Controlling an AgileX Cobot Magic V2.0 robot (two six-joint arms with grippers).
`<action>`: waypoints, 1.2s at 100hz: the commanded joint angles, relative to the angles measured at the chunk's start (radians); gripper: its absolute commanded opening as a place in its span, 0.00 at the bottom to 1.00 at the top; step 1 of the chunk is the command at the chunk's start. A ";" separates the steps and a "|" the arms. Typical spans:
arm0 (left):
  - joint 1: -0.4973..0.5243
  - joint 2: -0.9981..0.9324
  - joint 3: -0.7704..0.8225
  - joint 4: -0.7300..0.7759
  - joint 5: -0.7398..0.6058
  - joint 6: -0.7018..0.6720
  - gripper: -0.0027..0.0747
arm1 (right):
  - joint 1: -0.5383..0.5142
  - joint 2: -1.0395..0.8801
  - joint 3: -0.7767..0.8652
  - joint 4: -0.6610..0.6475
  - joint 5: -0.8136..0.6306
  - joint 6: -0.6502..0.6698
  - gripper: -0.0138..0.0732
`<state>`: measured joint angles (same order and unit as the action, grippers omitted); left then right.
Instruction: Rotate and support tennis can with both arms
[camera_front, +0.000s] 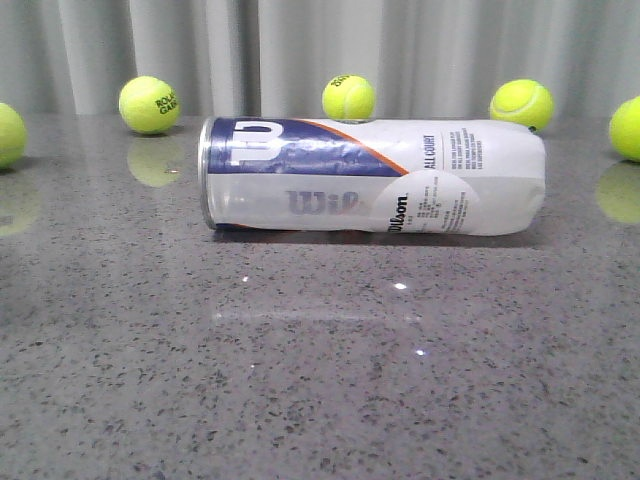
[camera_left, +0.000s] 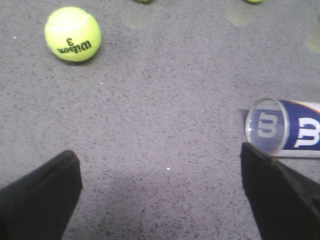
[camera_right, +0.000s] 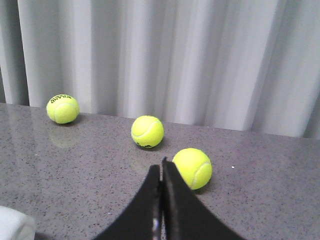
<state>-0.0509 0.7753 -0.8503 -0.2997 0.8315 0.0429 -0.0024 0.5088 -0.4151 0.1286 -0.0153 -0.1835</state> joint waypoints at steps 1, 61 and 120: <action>0.005 0.024 -0.026 -0.077 -0.047 0.009 0.87 | -0.007 0.000 -0.025 -0.001 -0.086 0.000 0.08; 0.002 0.451 -0.026 -0.963 0.103 0.710 0.87 | -0.007 0.000 -0.025 -0.001 -0.086 0.000 0.08; -0.120 0.699 -0.085 -1.104 0.183 0.864 0.86 | -0.007 0.000 -0.025 -0.001 -0.086 0.000 0.08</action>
<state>-0.1313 1.4867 -0.8838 -1.3245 0.9880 0.8973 -0.0024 0.5088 -0.4151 0.1286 -0.0153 -0.1835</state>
